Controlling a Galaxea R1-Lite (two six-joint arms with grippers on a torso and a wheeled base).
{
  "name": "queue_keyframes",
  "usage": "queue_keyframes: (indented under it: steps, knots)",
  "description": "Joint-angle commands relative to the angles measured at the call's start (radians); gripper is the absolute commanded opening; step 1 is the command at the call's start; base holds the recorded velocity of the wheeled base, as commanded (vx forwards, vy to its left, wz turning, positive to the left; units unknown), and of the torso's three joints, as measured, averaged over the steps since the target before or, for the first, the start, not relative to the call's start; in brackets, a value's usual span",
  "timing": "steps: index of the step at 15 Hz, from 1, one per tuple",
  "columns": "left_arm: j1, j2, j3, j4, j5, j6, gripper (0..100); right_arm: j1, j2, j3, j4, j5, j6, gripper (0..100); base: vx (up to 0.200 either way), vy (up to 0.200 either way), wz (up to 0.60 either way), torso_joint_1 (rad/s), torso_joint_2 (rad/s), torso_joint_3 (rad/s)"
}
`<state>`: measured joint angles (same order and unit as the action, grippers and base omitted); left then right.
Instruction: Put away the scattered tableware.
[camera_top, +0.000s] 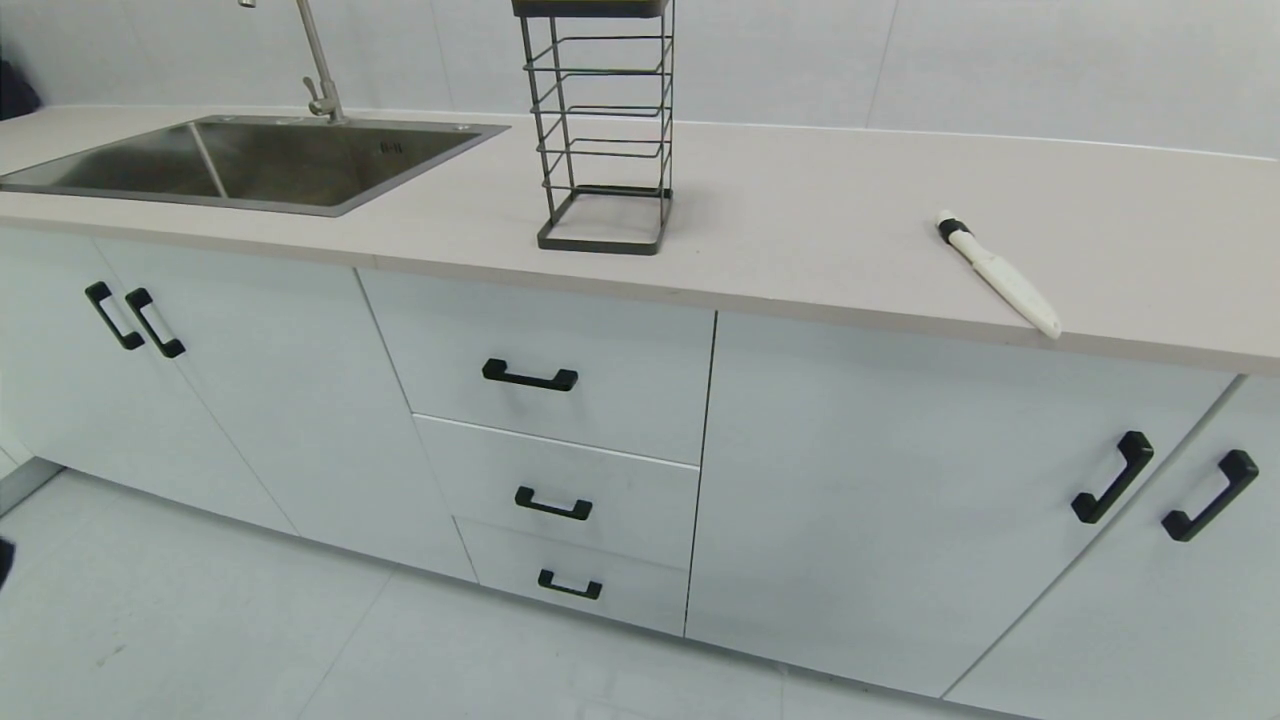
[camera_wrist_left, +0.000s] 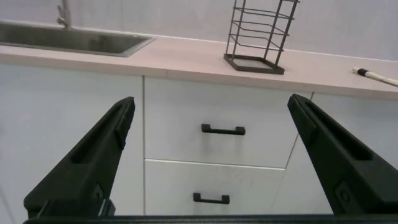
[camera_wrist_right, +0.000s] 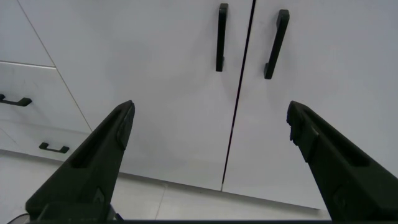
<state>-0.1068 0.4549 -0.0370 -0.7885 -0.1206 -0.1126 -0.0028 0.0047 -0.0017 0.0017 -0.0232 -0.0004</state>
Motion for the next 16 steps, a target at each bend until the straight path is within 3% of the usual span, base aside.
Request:
queue_keyframes:
  steps: [1, 4, 5, 7, 8, 11, 16]
  knots:
    - [0.039, -0.369, 0.034, 0.27, -0.007, 0.03, 100, 0.0, 0.001, 0.0, 0.0, 0.0, 0.0, 100, 0.0, 0.0, 0.0, 0.0, 0.0, 0.0]
    - [0.078, -0.389, 0.037, 0.456, -0.001, 0.044, 100, 0.0, 0.001, 0.0, 0.0, 0.0, 0.0, 100, 0.0, 0.0, 0.0, 0.0, 0.0, 0.0]
    - [0.108, -0.455, 0.037, 0.707, 0.001, 0.086, 100, 0.0, 0.001, 0.0, 0.0, 0.0, -0.001, 100, 0.0, 0.0, 0.0, 0.0, 0.0, 0.0]
    - [0.108, -0.455, 0.037, 0.732, 0.003, 0.116, 100, 0.0, 0.001, 0.0, 0.0, 0.0, -0.001, 100, 0.0, 0.0, 0.0, 0.0, 0.0, 0.0]
    - [0.108, -0.455, 0.037, 0.753, 0.019, 0.151, 100, 0.0, 0.001, 0.0, 0.001, 0.0, 0.0, 100, 0.0, 0.0, 0.0, 0.0, 0.0, 0.0]
    - [0.108, -0.455, 0.037, 0.787, 0.061, 0.129, 100, 0.0, 0.001, 0.0, 0.0, 0.0, -0.001, 100, 0.0, 0.0, 0.0, 0.0, 0.0, 0.0]
    - [0.108, -0.455, 0.037, 0.785, 0.061, 0.122, 100, 0.0, 0.001, 0.0, 0.0, 0.0, 0.0, 100, 0.0, 0.0, -0.6, 0.002, 0.0, 0.003]
